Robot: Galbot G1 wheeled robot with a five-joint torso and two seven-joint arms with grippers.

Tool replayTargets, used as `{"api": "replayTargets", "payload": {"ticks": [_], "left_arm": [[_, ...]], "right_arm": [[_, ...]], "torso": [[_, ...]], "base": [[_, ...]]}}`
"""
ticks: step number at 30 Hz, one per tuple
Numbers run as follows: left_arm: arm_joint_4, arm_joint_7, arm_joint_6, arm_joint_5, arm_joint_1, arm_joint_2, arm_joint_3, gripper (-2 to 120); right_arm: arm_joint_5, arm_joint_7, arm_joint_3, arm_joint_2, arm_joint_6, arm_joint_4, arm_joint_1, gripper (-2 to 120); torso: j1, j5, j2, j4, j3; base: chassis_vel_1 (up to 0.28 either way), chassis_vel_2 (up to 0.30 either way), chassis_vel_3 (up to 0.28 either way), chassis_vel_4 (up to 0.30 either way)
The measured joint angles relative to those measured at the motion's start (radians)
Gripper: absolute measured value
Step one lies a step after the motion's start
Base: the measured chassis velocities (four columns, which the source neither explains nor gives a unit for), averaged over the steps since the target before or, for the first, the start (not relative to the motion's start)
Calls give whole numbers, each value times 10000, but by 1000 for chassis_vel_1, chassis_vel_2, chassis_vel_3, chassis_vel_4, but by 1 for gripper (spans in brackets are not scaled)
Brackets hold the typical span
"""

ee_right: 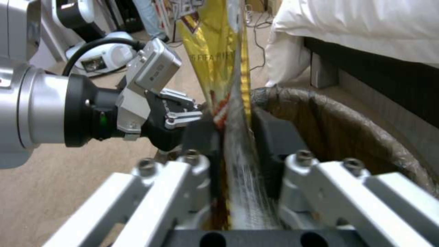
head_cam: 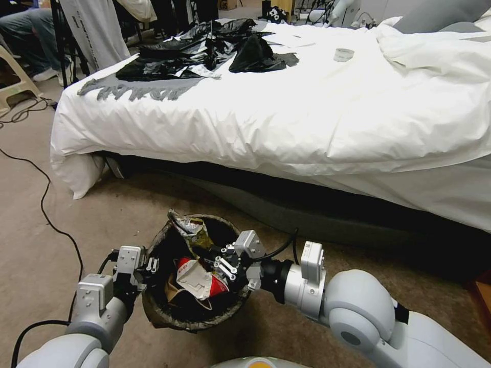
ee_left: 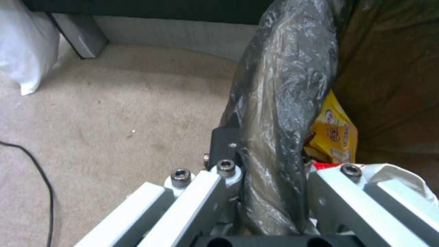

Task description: Pick up the trash bin, then pick up the garbage from the floor and place it into the trash bin.

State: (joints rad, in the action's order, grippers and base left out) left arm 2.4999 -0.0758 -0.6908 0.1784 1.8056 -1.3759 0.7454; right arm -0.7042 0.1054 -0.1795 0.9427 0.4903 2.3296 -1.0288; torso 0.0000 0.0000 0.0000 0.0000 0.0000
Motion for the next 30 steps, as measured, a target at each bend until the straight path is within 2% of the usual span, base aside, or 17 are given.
{"api": "replayTargets", "payload": {"ticks": [2, 3, 6, 8, 11, 13, 15, 17, 20, 26, 30], "left_arm": [[0, 0, 3, 2, 6, 2, 1, 3], [0, 0, 3, 2, 6, 2, 1, 3], [0, 0, 7, 4, -3, 1, 1, 3], [0, 0, 7, 5, -11, 1, 1, 3], [0, 0, 7, 10, -24, 4, 3, 3], [0, 0, 7, 10, -25, 4, 3, 3], [0, -5, 7, 10, -29, 2, 4, 3], [0, -12, 7, 9, -29, 2, 4, 3], [0, -28, 7, 9, -46, 4, 4, 3], [0, -36, 6, 12, -73, 9, 3, 3], [0, -38, 3, 31, -81, 19, 36, 3]], "right_arm": [[-17, -11, -4, -16, 29, 27, 20, 34], [-17, -11, -4, -16, 29, 27, 20, 34], [-19, -12, 30, -107, 37, 148, 9, 48], [-19, -12, 59, -135, 37, 189, -1, 52], [-23, -11, 216, -246, 37, 331, -48, 67], [-23, -11, 230, -255, 37, 341, -55, 67], [-49, -5, 452, -381, 25, 496, -190, 80], [-54, 3, 566, -439, 15, 553, -255, 84], [-71, 31, 920, -552, -23, 751, -460, 97], [-76, 26, 1469, -601, -112, 1059, -763, 100], [-77, -446, 2068, -596, -389, 1517, -1218, 100]], "torso": [[0, 0, 0, 0, 0], [0, 0, 0, 0, 0], [0, 0, 0, 0, 0], [1, 0, 0, 0, 0], [0, 1, 0, 0, 0], [0, 1, 0, 0, 0], [0, 2, -1, 1, 0], [1, 1, 0, -1, 0], [1, 1, 0, -1, 0], [1, 1, 0, 0, 0], [1, 1, 0, 0, 0]], "base": [[0, 0, 0, 0], [0, 0, 0, 0], [0, 0, 0, 0], [0, 0, 0, 0], [0, 0, 0, 0], [0, 0, 0, 0], [0, 0, 0, 0], [0, 0, 0, 0], [0, 0, 0, 0], [0, 0, 0, 0], [0, 0, 0, 0]]}}
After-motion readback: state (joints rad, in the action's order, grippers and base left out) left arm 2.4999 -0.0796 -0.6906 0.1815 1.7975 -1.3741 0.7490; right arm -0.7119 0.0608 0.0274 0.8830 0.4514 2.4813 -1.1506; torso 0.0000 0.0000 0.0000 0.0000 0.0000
